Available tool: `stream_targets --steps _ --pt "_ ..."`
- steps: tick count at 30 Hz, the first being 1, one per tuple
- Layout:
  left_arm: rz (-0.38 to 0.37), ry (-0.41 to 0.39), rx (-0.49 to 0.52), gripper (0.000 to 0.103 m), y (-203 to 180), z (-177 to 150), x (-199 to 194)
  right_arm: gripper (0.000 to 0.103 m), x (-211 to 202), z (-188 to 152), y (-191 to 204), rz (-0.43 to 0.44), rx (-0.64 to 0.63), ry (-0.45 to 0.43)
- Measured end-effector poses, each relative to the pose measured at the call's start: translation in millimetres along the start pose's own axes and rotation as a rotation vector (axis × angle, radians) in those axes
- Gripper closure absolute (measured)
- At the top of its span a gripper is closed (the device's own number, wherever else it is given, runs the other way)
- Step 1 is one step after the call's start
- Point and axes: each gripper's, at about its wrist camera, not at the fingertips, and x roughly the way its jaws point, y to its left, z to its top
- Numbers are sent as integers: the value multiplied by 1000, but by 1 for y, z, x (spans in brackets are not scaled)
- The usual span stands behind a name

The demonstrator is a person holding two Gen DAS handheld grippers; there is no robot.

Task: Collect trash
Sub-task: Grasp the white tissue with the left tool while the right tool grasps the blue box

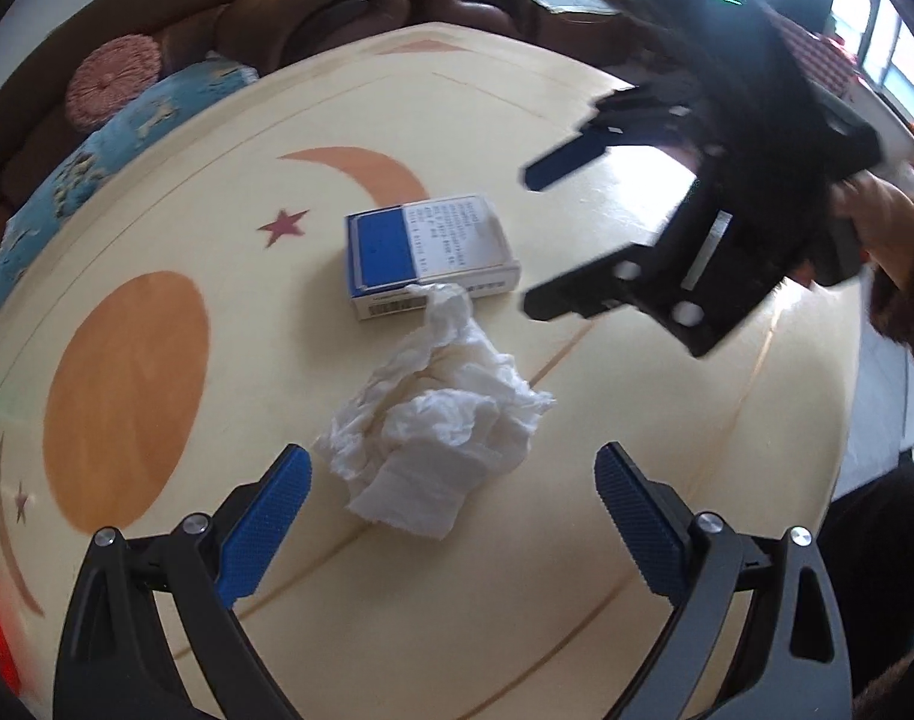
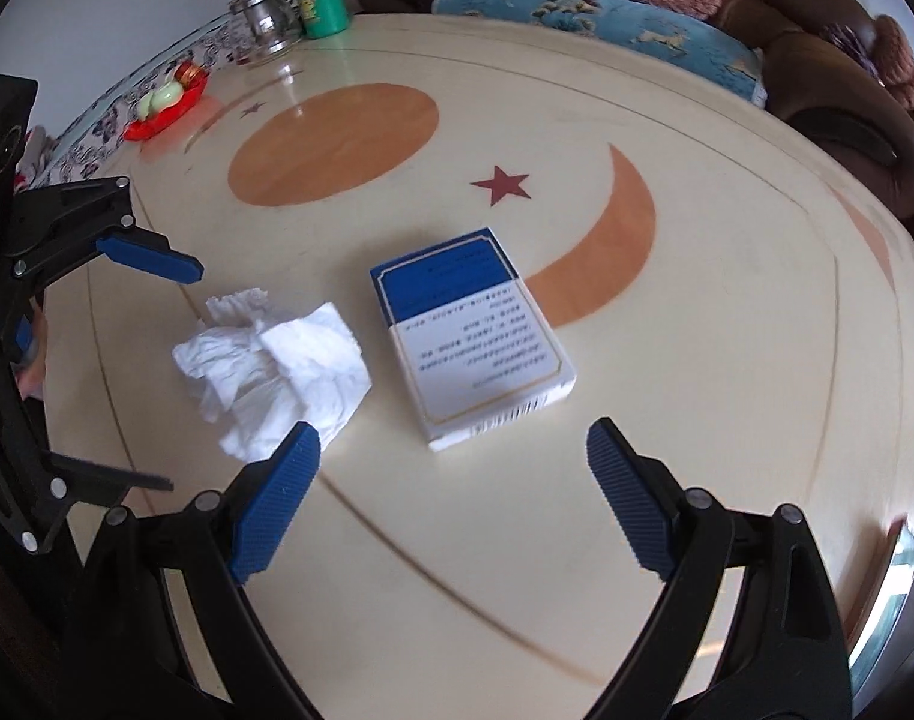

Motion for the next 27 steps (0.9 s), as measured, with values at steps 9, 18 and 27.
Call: stream_targets --steps 9,18,27 --pt "-74 26 141 10 -7 2 15 15 21 15 -9 16 -83 35" --pt "-122 53 156 10 4 5 30 15 37 22 -9 8 -175 73" --pt "-121 59 154 10 11 16 40 15 42 24 -7 -17 -215 47"
